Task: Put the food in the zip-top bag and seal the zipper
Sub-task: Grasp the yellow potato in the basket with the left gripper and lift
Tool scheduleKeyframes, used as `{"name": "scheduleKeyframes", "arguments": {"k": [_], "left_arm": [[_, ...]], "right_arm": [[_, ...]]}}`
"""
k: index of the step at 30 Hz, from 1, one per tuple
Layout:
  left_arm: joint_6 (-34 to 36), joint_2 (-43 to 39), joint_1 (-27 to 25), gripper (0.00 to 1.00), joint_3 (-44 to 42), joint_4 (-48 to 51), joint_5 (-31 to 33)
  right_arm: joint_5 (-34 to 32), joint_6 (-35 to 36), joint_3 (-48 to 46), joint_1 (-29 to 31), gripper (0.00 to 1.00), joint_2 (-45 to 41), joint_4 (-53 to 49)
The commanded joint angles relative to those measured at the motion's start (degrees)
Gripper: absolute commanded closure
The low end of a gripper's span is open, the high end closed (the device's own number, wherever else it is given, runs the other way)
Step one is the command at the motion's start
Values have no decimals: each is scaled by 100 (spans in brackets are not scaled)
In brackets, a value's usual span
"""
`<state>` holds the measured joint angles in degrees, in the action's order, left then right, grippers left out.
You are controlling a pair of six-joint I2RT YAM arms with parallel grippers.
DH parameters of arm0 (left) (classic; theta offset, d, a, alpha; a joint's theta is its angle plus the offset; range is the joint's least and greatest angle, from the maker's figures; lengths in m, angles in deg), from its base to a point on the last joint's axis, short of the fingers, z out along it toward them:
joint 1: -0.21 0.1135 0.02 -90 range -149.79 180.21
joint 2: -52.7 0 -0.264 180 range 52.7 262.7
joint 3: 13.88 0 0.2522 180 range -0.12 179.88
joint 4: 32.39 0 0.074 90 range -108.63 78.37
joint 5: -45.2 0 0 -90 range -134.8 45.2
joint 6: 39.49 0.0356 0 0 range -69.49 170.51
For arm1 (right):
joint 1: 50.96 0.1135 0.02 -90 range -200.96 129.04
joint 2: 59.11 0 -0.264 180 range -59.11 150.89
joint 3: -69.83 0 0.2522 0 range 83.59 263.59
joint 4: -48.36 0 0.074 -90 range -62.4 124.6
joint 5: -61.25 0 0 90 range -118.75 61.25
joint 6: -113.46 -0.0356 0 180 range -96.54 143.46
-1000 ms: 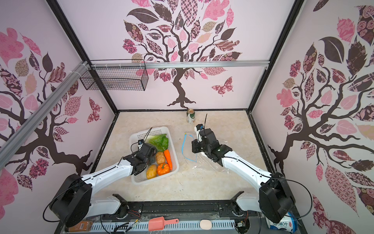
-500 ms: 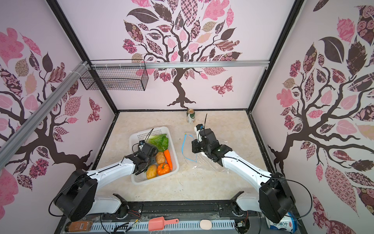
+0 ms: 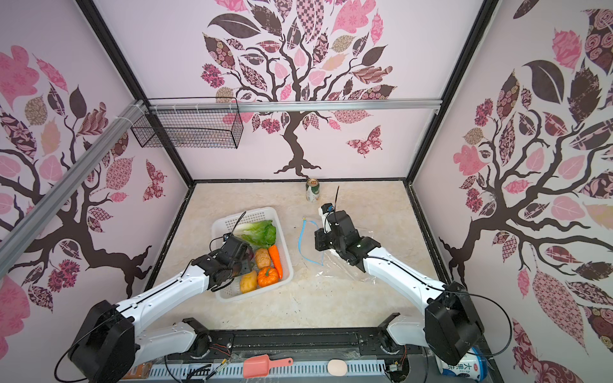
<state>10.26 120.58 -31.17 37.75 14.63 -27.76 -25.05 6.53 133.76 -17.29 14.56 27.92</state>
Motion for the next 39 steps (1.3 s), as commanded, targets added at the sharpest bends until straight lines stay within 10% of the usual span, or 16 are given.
{"name": "scheduleKeyframes", "arguments": {"k": [1, 13, 30, 39], "left_arm": [[201, -95, 34, 39, 306, 452, -427], [272, 428, -16, 26, 228, 277, -1400], [226, 928, -67, 30, 176, 242, -1218], [177, 596, -62, 60, 202, 308, -1097]], "right_arm": [[34, -5, 148, -14, 100, -91, -35], [25, -39, 143, -17, 100, -107, -53], [-10, -30, 98, -18, 100, -162, -66], [-19, -36, 87, -18, 100, -186, -61]]}}
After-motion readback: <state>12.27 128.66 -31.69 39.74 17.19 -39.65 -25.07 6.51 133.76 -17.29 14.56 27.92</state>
